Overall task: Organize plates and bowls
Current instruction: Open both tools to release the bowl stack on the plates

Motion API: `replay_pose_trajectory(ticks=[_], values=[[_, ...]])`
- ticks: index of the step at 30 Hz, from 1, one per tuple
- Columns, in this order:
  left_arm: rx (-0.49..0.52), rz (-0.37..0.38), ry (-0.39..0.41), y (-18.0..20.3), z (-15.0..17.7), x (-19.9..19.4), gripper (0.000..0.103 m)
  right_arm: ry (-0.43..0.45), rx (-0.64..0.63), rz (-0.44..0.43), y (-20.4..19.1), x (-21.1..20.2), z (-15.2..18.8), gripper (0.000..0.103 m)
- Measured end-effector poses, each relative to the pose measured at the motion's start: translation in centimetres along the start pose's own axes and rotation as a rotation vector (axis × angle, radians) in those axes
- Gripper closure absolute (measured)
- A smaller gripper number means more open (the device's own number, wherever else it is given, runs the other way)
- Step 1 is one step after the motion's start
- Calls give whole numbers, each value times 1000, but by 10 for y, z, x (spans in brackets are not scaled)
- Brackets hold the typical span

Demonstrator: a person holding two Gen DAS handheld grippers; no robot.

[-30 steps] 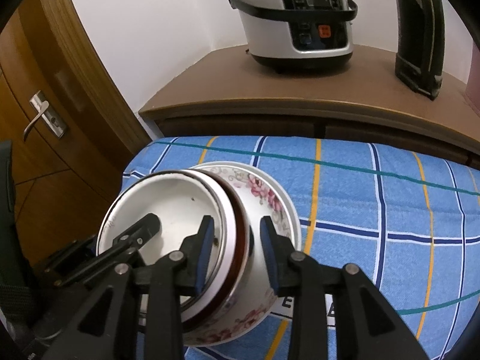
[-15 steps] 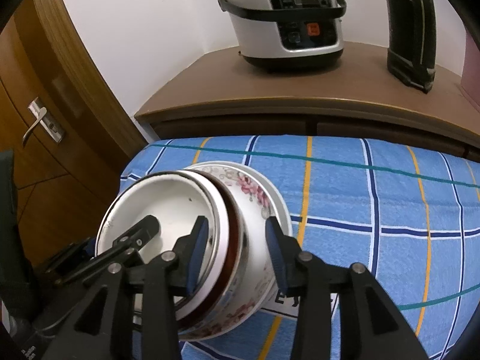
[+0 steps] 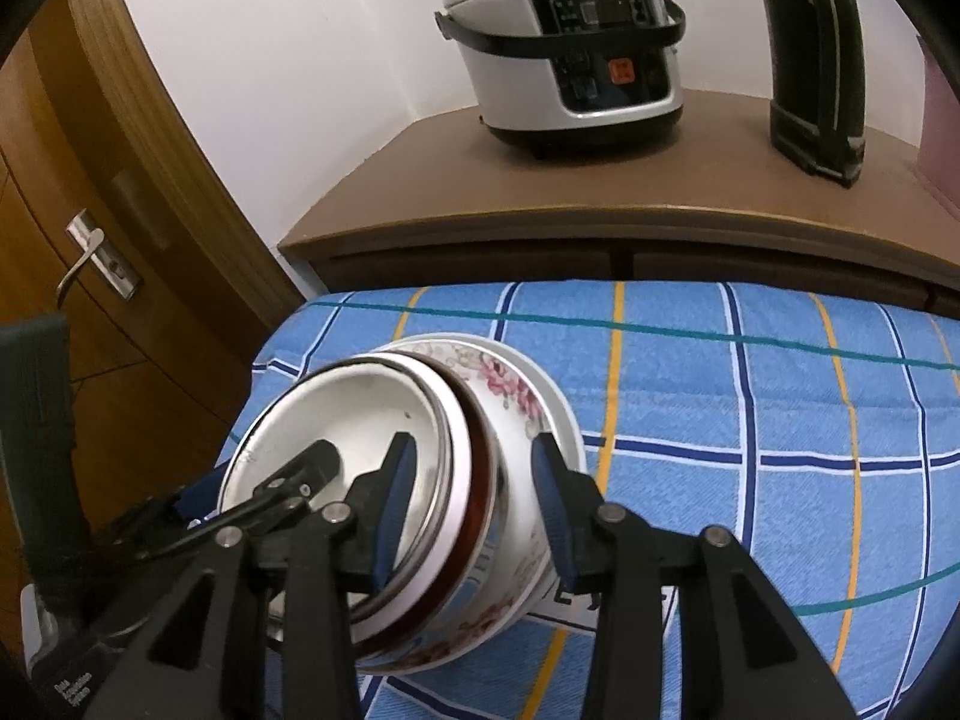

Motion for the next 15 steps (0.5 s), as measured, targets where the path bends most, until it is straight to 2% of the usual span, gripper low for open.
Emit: replay_pose_trajectory(ticks=[4, 6, 7, 11, 15], values=[[22, -25, 9, 3, 1, 1, 35, 50, -4, -7, -2, -13, 0, 58], [18, -27, 6, 3, 1, 1, 35, 83, -7, -19, -4, -21, -2, 44], [18, -29, 7, 3, 1, 0, 35, 97, -10, -10, -5, -24, -3, 43], [22, -36, 18, 3, 1, -3, 35, 125, -47, 53, -9, -32, -4, 43], [19, -32, 28, 4, 1, -8, 35, 117, -42, 56, -6, -30, 0, 45]])
Point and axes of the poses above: each gripper's, at about its wrist camera, not at the fingertips, and x roughly the way its jaws point, y to its right, z to its underside, the point moved 1 cm from there along x, roughly the way its jaws point, and after that the axes turned 10 degrees about -x, right-handed, at the moved point
